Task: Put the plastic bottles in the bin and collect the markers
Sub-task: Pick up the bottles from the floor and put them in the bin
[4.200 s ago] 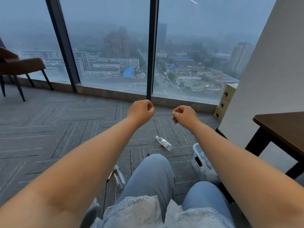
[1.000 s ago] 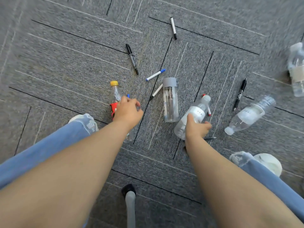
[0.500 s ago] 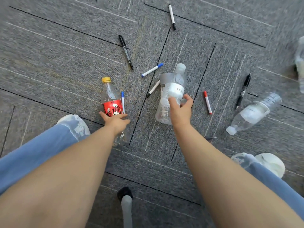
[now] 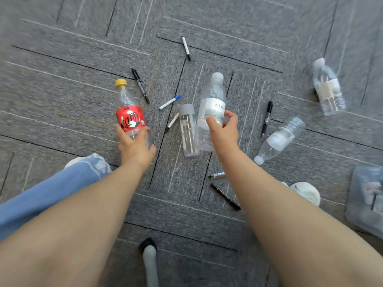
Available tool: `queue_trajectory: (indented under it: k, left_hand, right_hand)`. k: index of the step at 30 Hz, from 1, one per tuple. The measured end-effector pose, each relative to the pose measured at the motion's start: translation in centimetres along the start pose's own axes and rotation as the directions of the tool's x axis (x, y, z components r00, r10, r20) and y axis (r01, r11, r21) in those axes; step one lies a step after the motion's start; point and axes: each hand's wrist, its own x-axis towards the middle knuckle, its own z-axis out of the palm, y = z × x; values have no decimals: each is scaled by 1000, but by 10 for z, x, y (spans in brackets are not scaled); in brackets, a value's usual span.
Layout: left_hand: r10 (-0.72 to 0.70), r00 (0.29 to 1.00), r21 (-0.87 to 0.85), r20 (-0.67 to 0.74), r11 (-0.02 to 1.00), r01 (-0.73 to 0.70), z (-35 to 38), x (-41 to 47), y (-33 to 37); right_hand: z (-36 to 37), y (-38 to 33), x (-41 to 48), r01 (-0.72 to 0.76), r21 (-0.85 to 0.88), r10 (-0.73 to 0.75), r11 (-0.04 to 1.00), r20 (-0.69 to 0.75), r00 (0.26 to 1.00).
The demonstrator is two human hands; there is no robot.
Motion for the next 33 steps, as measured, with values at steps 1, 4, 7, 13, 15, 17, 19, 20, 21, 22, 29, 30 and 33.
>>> queue_trajectory:
  k: [1,4,7,13,15,17,19,20,21,22,29,30,33]
  left_hand:
    - [38,999,-29,-18,999,-38,-9,-6,13]
    - [161,987,-61,-30,985,-162,-31,-32,56]
    - [272,961,-119,-52,954,-277,-48,-68,98]
    - [391,920,-316,-23,870,-378,-44,-148,192]
    - [442,897,-402,9,823,-401,-32,-176,227]
    - [505,862,-452,45,780,-433,-18,-205,261]
    - [573,816,-477,77,740,-474,-2,-233,290]
    - [600,795,-489,94,723,-488,7,-246,302]
    - [618,778,-498,114,713,-493,15,-258,313]
    - [630,765,-511,135,705,-492,24,-269,321]
    - [673,704,-515,227,696,-500,68,-316,348]
    - [678,697,-500,231,698,-513,72,-318,348]
    - [695,671,-464,259,699,-544,81,-322,348]
  right_hand:
    - [-10,-8,-7,12,1,-12,1000,8,1000]
    - [-45,-31,-30,56,-1,-56,998,28,998]
    - [-88,-51,-54,87,-17,-87,996,5,996]
    - [-205,-50,-96,72,144,-52,987,-139,989]
    - [-243,-39,-105,9,304,42,953,-162,986]
    - [-278,-24,-111,-48,498,139,866,-147,979]
    - [-310,-8,-115,-75,648,210,758,-133,969]
    - [-324,-1,-118,-83,684,241,725,-139,961]
    - [-338,6,-120,-88,704,275,705,-157,949]
    - [-352,13,-120,-86,718,305,691,-182,935]
    - [-461,27,-137,267,665,256,697,-579,774]
    - [-471,29,-140,297,648,245,702,-611,753]
    - [-479,41,-139,258,612,298,748,-656,693]
